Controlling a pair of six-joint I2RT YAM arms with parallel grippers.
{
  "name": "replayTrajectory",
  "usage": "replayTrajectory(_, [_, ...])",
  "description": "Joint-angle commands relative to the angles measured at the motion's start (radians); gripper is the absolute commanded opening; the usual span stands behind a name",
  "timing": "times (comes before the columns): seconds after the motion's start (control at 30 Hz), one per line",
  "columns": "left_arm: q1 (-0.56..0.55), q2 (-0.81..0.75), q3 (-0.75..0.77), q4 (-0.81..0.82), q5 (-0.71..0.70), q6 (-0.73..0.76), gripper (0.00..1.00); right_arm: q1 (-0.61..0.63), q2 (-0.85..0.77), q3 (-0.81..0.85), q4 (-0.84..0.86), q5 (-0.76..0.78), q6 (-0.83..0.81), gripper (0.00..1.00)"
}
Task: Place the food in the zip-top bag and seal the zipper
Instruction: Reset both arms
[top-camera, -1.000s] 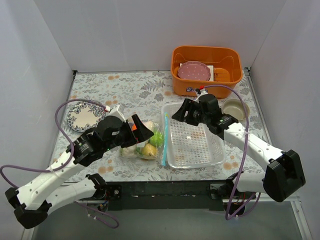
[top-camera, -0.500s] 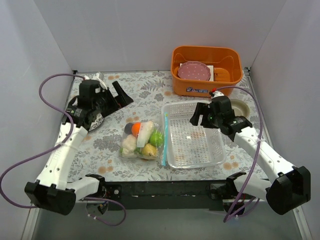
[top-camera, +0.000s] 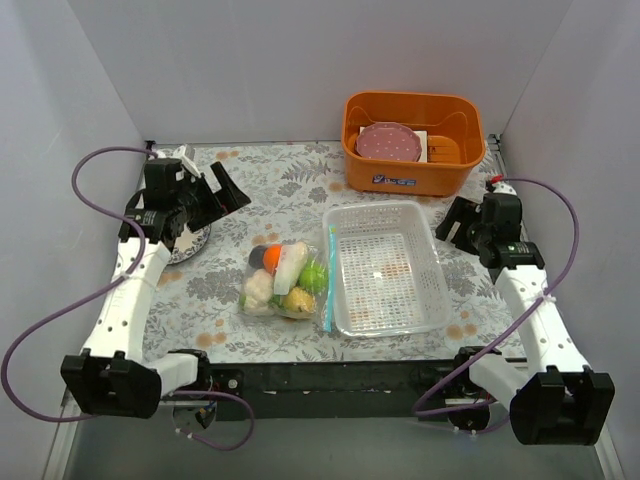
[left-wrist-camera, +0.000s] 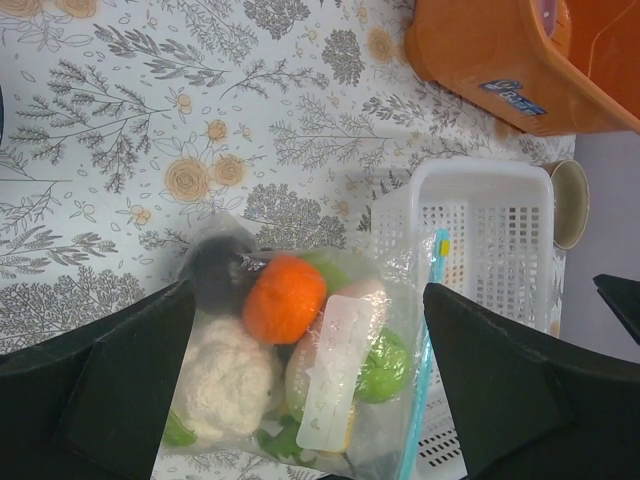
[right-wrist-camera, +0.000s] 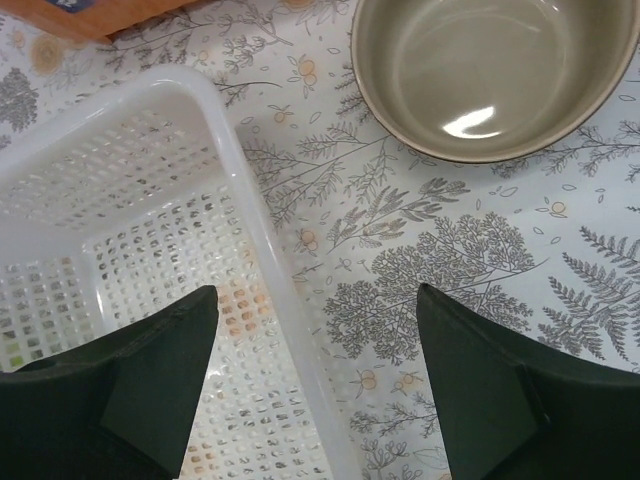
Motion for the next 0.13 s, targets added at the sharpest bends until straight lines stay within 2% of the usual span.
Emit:
replayTrajectory(0.0, [-0.001, -0.063, -0.06, 0.067, -0.061, 0.004, 0.98, -0.008, -0.054, -0.057, 0.063, 0.081, -0.03, 0.87])
replayTrajectory(0.1, [-0.001, -0.08, -0.084, 0.118, -0.124, 0.014, 0.98, -0.01, -0.117, -0.117, 0.142, 0.195, -0.032, 0.88])
